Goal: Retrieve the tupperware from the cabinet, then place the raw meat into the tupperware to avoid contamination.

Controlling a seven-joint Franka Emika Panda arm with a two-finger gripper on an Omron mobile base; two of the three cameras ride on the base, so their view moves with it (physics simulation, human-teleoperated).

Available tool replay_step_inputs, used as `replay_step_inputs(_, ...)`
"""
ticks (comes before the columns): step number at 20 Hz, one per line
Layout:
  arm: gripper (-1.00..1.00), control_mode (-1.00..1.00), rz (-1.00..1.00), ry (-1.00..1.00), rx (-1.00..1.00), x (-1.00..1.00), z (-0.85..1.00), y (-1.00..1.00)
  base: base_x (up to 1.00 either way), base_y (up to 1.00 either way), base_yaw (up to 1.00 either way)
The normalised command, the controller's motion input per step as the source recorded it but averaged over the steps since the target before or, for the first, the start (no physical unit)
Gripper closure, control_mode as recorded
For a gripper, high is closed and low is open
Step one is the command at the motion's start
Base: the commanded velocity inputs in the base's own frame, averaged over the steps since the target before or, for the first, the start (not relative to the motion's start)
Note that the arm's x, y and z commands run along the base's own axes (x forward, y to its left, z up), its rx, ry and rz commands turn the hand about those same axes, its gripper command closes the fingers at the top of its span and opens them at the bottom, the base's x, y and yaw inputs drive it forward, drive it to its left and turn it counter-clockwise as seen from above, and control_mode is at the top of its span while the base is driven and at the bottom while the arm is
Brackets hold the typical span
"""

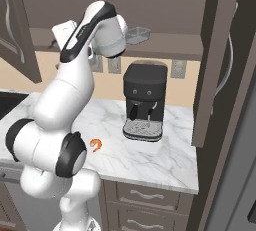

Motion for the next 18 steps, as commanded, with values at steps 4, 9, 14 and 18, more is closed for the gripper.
replay_step_inputs(4,-1.0,-1.0,0.24,0.05,0.05,0.0,-0.03,0.35,0.0,0.0,0.0)
replay_step_inputs(9,-1.0,-1.0,0.2,0.04,0.04,-0.05,0.0,0.42,0.0,0.0,0.0)
replay_step_inputs(14,-1.0,-1.0,0.1,0.06,0.03,-0.21,0.0,0.44,0.0,0.0,0.0)
replay_step_inputs(18,-1.0,-1.0,0.02,0.0,0.0,-0.38,-0.04,0.44,0.0,0.0,0.0)
